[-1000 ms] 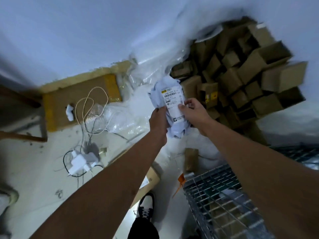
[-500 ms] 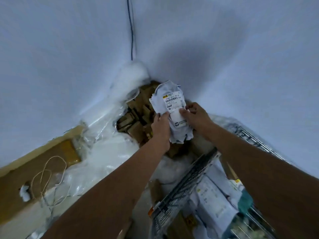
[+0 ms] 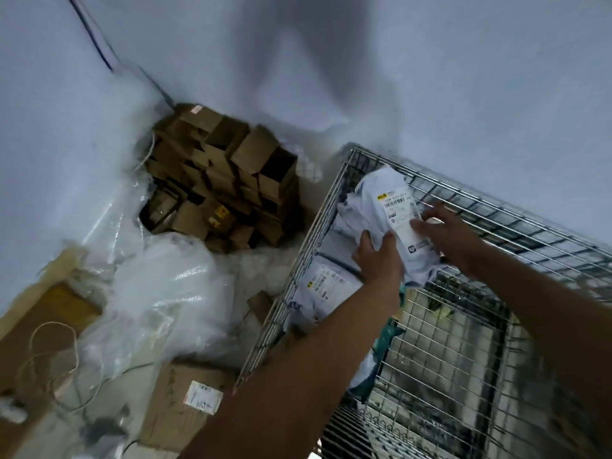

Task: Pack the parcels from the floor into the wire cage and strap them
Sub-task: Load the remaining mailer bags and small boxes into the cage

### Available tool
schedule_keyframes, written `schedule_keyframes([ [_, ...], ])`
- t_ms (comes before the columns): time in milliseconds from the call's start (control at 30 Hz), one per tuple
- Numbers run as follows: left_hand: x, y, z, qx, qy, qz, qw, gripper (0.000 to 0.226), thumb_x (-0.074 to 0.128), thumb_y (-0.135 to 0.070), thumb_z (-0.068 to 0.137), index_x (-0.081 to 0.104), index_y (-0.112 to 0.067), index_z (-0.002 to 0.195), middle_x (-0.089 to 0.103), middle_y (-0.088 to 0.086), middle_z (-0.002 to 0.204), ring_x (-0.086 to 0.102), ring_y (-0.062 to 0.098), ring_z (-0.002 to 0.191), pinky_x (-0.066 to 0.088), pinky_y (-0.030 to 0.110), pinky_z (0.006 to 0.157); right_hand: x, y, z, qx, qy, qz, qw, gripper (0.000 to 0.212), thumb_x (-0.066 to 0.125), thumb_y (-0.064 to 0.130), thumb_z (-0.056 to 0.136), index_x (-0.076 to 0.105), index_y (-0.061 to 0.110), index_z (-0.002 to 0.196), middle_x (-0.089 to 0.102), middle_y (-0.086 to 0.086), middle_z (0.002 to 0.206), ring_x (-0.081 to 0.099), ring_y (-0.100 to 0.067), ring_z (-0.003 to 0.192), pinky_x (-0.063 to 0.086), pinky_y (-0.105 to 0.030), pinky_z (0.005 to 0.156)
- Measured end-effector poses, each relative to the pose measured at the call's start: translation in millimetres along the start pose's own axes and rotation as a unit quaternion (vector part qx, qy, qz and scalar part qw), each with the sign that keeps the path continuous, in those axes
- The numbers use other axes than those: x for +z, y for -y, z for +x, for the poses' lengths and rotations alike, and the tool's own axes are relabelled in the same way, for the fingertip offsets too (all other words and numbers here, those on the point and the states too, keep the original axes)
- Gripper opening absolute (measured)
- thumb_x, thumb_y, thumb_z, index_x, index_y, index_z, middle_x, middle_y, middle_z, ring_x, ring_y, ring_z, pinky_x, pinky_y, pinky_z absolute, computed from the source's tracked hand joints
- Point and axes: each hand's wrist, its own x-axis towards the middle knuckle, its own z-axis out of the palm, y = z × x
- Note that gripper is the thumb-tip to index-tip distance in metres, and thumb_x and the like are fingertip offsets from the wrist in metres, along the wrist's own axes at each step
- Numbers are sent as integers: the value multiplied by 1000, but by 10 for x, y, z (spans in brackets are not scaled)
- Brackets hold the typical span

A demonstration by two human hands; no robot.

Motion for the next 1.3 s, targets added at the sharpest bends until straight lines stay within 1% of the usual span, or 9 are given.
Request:
schedule_keyframes([
  [133,-45,534,-14,-25,-11,18,999,55,60,-27,102,45,-19,155,39,12,160,51,33,138,47,46,113,25,-583,-24,44,36,13,998,10,72,32,93,64,31,99,77,-8,98,77,-28,76,59,-35,56],
  [367,-94,781,75,-56,-63,25,996,57,57,-30,104,41,-23,157,41,20,155,53,42,134,50,59,107,139,-730,155,21,66,7,998,13,71,30,94,62,28,103,72,-4,102,74,-10,66,50,-15,45],
  [567,-88,635,361,-56,-114,-36,991,65,59,-27,104,30,-21,163,39,14,161,54,38,135,53,47,105,438,-512,614,-33,116,-56,991,22,70,32,95,63,32,116,64,0,121,65,-5,89,50,-15,69],
  [700,-91,549,567,-52,-104,-89,989,53,59,-27,105,43,-24,155,55,10,149,61,34,127,52,52,108,643,-381,910,-64,101,-71,990,28,67,23,97,66,27,125,62,-3,131,69,-21,92,55,-29,74],
  [800,-64,546,666,-57,-110,-110,986,51,61,-28,104,46,-23,153,60,10,143,65,33,122,56,50,103,665,-373,1083,-68,101,-90,988,31,64,24,99,65,23,131,66,-7,126,66,-18,88,55,-25,70],
  [933,-65,536,789,-75,-130,-138,979,44,62,-32,103,51,-21,144,64,6,130,70,28,112,63,40,87,690,-408,1168,-39,124,-82,988,36,61,30,101,61,23,137,68,-8,123,69,-22,101,59,-45,93],
  [1067,-27,465,899,-92,-128,-149,976,37,60,-29,105,55,-19,140,66,8,134,71,25,106,63,27,67,723,-424,1285,-50,93,-67,992,31,61,30,101,63,26,131,67,-6,121,66,-21,101,60,-34,79],
  [1167,44,420,1017,-90,-108,-124,982,32,58,-27,106,60,-16,136,67,10,132,70,27,106,63,36,82,706,-427,1392,-63,59,-59,994,28,62,30,100,64,28,128,63,-4,121,62,-20,102,49,-19,62],
  [1300,110,304,1178,-107,-73,-116,985,24,53,-22,108,58,-17,131,65,7,126,65,22,95,59,41,87,661,-395,1579,-70,67,-55,994,29,60,25,101,62,23,130,62,-10,127,62,-26,109,51,-27,76],
])
